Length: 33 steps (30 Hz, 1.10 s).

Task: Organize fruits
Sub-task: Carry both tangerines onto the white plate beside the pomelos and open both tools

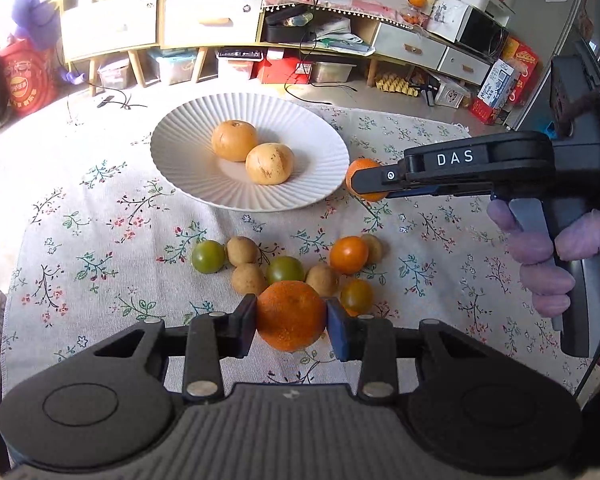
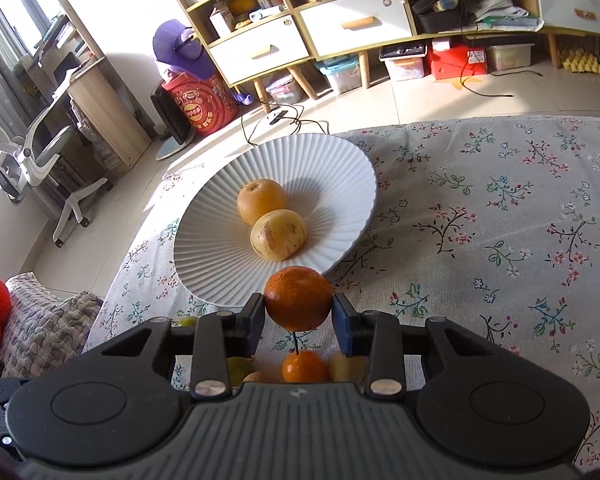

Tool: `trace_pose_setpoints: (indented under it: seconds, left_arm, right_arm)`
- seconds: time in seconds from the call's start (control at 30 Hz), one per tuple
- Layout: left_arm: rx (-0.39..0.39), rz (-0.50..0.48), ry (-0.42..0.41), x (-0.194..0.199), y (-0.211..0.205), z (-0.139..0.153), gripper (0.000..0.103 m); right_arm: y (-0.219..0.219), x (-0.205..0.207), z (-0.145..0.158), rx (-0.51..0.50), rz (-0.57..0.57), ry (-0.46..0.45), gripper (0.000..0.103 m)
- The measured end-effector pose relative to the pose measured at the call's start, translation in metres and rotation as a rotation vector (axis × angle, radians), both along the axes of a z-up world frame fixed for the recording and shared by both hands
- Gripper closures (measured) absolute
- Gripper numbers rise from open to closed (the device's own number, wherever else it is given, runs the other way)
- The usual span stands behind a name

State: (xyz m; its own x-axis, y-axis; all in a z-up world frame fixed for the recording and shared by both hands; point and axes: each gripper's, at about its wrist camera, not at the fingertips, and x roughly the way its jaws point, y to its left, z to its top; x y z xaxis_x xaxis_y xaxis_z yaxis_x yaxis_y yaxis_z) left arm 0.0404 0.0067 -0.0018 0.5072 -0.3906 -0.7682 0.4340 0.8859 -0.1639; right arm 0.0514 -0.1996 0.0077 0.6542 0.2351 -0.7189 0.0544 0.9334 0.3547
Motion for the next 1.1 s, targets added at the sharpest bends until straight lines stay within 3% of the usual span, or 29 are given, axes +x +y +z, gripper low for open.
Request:
trace_pose_setpoints:
  seconds: [0.33,0.6,0.9,1.1]
  left_arm:
    - [-0.030,0.054,-0.105,0.017,-0.006,0.012,0.081]
    - [0.008,0.088,-0.183,0.049,-0.011,0.013,0.081]
    - [0.050,0.069,-0.222,0.091,-0.019,0.002,0.081]
    - [0.071,0.051,-0.189,0.101,-0.024,-0.022,0.081]
  right_arm:
    - [-0.005,0.008,0.004,0.011,-0.013,-0.049,0.070]
    - [-0.011,0.042,0.003,-0.023,-0.006,-0.056,0.070]
    - [-0.017,0.071,-0.001,-0.029,0.044,-0.070,0.070]
    - [-0.014,0.088,-0.017,-0.018,0.091,-0.075,0.070]
